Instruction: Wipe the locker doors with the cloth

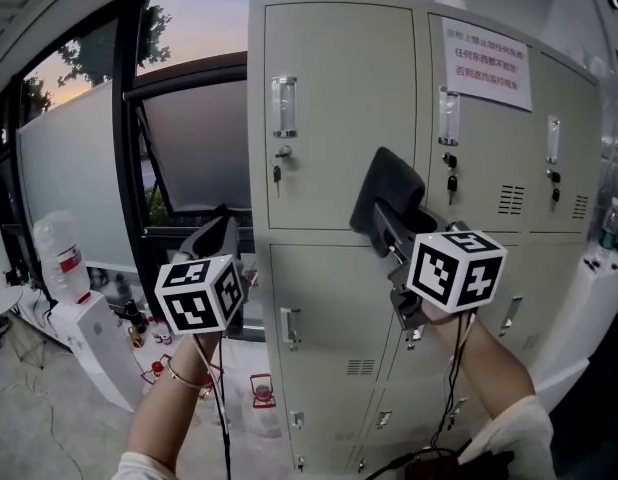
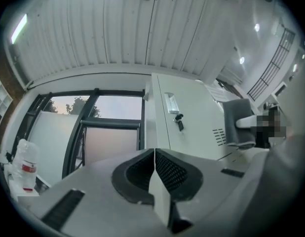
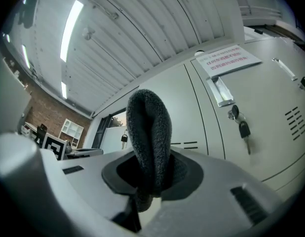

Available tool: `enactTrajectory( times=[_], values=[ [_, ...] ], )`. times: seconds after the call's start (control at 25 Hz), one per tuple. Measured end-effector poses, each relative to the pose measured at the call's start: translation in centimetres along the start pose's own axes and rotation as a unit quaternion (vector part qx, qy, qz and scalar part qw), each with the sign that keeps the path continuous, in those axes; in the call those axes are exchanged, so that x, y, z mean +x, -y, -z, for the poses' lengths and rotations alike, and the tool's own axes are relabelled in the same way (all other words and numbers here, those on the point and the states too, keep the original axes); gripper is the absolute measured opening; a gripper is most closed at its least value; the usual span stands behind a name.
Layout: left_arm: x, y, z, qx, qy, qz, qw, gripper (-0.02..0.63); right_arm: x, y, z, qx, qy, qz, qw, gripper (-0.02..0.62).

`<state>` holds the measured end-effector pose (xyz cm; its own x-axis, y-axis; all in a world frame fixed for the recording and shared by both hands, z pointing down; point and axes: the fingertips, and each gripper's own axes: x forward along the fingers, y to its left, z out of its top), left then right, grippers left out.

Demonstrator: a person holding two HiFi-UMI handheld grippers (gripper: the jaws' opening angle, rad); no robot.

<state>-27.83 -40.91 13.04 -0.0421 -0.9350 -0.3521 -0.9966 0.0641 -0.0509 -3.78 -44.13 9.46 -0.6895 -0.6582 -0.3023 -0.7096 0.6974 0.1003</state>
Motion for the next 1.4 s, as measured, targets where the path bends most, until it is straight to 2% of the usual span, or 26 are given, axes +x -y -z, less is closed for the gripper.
enactTrajectory(
  times=[0.16, 0.32, 0.56, 0.72, 1.0, 1.2, 1.4],
  values=[
    [1.1, -0.4, -3.7, 0.026, 0.019, -0.004, 0.9995, 0.011, 2.0, -1.4, -3.0, 0.008, -0.006, -0.031, 0.999, 0.069],
    [2.5, -0.7, -6.9, 0.029, 0.033, -0.001, 0.9991, 0.011, 4.3, -2.5, -6.0, -0.009, -0.018, -0.047, 0.999, 0.069],
    [4.0, -1.5, -10.1, 0.059, 0.04, -0.007, 0.9974, 0.011, 7.9, -3.9, -11.2, -0.052, -0.023, -0.042, 0.997, 0.07],
    [4.8, -1.6, -12.1, 0.044, 0.049, 0.001, 0.9978, 0.011, 10.6, -4.9, -14.6, -0.064, -0.029, -0.045, 0.997, 0.07],
    [5.4, -1.3, -15.9, 0.053, 0.074, 0.013, 0.9958, 0.011, 14.6, -7.2, -18.6, -0.065, -0.048, -0.065, 0.995, 0.069],
    [5.3, -1.4, -16.9, 0.065, 0.08, 0.016, 0.9945, 0.011, 16.9, -8.0, -20.5, -0.068, -0.054, -0.062, 0.994, 0.069],
    [5.3, -2.2, -16.0, 0.052, 0.07, 0.019, 0.996, 0.011, 19.4, -7.9, -20.5, -0.057, -0.066, -0.059, 0.994, 0.069]
  ],
)
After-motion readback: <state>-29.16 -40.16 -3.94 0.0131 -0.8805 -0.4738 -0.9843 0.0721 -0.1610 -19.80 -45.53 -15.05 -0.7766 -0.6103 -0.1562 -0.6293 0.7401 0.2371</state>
